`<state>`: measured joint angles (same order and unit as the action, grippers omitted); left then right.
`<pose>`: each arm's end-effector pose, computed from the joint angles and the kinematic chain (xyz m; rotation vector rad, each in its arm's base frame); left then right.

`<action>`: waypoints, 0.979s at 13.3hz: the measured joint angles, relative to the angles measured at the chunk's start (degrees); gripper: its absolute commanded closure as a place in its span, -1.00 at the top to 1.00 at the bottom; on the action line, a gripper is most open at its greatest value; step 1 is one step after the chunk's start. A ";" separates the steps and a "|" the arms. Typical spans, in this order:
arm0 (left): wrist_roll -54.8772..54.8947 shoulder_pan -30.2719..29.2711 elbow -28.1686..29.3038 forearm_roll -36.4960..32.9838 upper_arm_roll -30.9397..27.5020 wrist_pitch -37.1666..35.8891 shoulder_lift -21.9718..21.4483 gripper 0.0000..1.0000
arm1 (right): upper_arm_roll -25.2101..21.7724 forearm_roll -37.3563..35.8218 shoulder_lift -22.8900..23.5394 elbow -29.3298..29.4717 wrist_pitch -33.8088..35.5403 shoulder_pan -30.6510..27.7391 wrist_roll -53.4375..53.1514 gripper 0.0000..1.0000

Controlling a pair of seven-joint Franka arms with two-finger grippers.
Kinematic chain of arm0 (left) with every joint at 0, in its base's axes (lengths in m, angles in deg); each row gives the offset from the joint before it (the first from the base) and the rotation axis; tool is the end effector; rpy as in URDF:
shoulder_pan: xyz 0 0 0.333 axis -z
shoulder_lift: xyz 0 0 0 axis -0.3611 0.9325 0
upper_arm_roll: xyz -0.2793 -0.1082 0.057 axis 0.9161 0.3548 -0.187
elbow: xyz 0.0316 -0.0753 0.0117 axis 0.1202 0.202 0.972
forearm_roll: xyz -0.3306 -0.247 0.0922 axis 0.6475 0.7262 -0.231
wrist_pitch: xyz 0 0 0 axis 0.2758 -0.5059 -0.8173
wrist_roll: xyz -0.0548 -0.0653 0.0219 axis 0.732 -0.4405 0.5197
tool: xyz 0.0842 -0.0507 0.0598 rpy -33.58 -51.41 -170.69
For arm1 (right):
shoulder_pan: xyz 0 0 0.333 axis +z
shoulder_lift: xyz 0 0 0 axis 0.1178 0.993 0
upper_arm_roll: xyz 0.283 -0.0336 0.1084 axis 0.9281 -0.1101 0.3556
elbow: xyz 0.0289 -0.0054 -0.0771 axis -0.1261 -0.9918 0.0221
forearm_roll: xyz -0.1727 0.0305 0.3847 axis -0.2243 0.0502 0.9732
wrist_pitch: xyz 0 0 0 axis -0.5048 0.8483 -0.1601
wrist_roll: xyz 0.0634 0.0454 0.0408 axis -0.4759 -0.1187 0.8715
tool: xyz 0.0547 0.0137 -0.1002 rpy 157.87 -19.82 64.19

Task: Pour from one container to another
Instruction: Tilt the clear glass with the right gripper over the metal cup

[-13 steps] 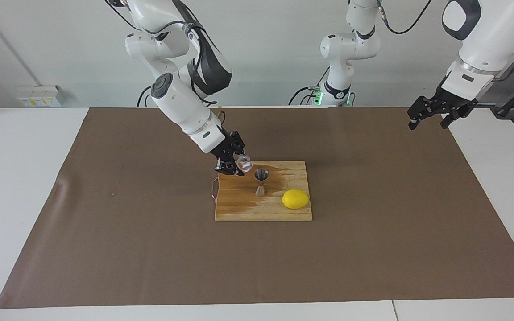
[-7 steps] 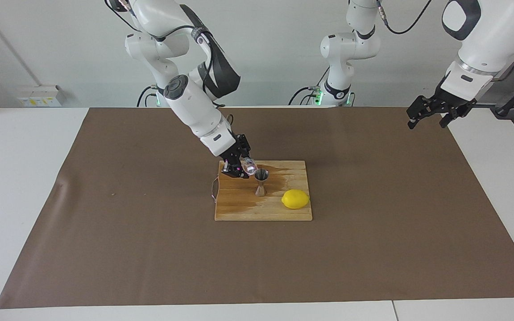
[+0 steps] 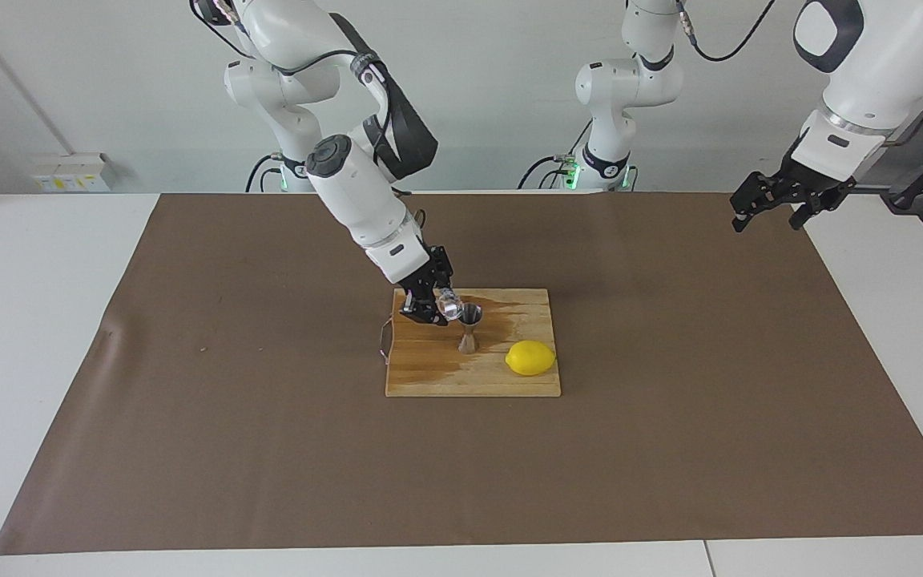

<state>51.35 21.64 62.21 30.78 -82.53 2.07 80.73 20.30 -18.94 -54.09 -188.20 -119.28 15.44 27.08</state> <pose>0.5933 0.0029 0.6002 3.1332 -0.0466 -0.0058 0.6011 0.3057 0.3892 -2.3406 -1.5761 -0.5296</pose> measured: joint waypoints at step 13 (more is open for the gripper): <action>0.00 0.00 0.00 0.00 0.00 -0.01 0.00 1.00 | 1.43 -10.89 1.28 4.92 6.08 1.03 -11.25 -0.59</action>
<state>51.35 21.65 62.21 30.78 -82.53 2.05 80.73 21.73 -29.83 -52.82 -183.28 -113.19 16.47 15.83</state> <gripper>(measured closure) 0.000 0.515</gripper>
